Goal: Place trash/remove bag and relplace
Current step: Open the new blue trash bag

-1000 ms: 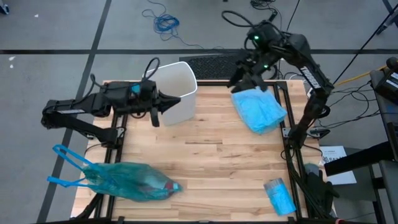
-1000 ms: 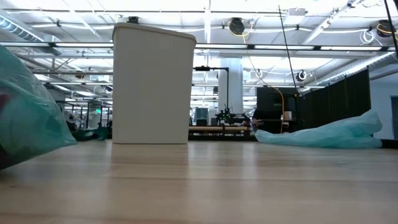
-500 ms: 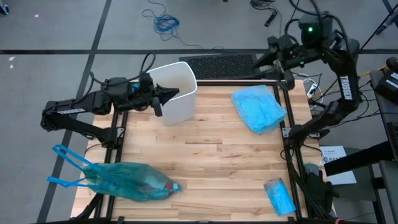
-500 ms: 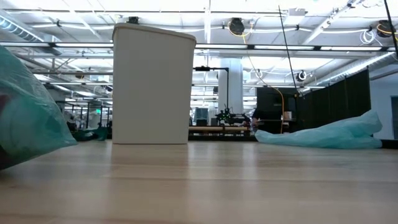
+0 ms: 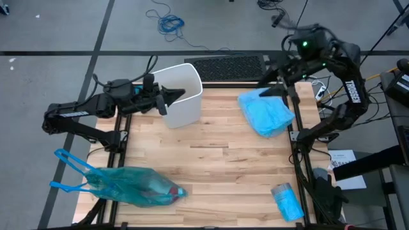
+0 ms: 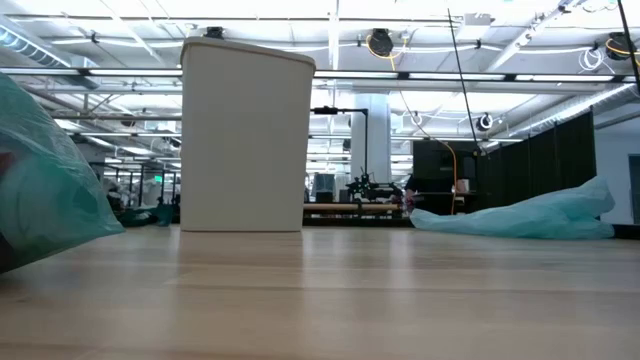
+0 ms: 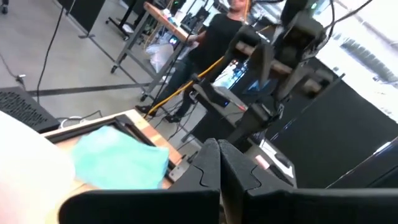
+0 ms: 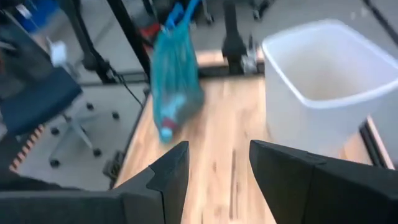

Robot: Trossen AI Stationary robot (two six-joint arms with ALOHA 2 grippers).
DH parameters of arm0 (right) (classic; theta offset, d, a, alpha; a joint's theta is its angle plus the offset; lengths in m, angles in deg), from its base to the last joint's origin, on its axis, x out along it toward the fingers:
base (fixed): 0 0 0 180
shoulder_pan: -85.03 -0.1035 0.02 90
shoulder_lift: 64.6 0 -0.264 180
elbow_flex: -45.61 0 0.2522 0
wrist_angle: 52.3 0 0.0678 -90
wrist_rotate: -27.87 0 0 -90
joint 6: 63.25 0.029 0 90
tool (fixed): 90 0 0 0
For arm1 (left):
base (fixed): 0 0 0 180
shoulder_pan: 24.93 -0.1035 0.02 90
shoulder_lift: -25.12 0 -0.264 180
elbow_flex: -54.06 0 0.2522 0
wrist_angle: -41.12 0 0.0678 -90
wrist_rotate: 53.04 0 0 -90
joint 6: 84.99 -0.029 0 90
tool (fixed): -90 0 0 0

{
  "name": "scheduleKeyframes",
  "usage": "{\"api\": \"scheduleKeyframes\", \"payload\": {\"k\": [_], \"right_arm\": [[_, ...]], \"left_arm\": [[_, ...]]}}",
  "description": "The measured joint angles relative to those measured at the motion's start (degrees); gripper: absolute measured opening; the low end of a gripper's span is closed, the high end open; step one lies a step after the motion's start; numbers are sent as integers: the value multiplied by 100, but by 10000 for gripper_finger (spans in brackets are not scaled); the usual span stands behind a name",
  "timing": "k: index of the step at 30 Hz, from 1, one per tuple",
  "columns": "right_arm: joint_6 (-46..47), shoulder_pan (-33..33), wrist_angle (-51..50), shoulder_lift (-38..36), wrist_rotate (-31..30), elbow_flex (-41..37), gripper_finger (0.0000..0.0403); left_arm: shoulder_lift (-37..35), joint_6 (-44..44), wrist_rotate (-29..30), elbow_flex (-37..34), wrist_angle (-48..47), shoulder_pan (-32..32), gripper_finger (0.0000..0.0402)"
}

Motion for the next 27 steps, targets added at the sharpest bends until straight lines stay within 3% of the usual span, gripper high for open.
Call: {"api": "scheduleKeyframes", "payload": {"k": [3,8,14,20,27], "right_arm": [[-68,-109,-52,-128,-334,-552,162],[-62,-134,147,-512,-391,-1967,162],[1069,-117,1772,-1206,-384,-3546,162],[2159,37,3085,-1552,-426,-4330,162],[2357,69,3131,-1652,-730,-4673,162]], "left_arm": [[83,-3,0,-2,184,0,0],[196,-443,-38,-2,-7,-1,0],[213,-946,-549,-2,-927,0,0],[244,-925,-625,-4,-2030,0,0],[276,-981,-663,-4,-1757,0,0]]}}
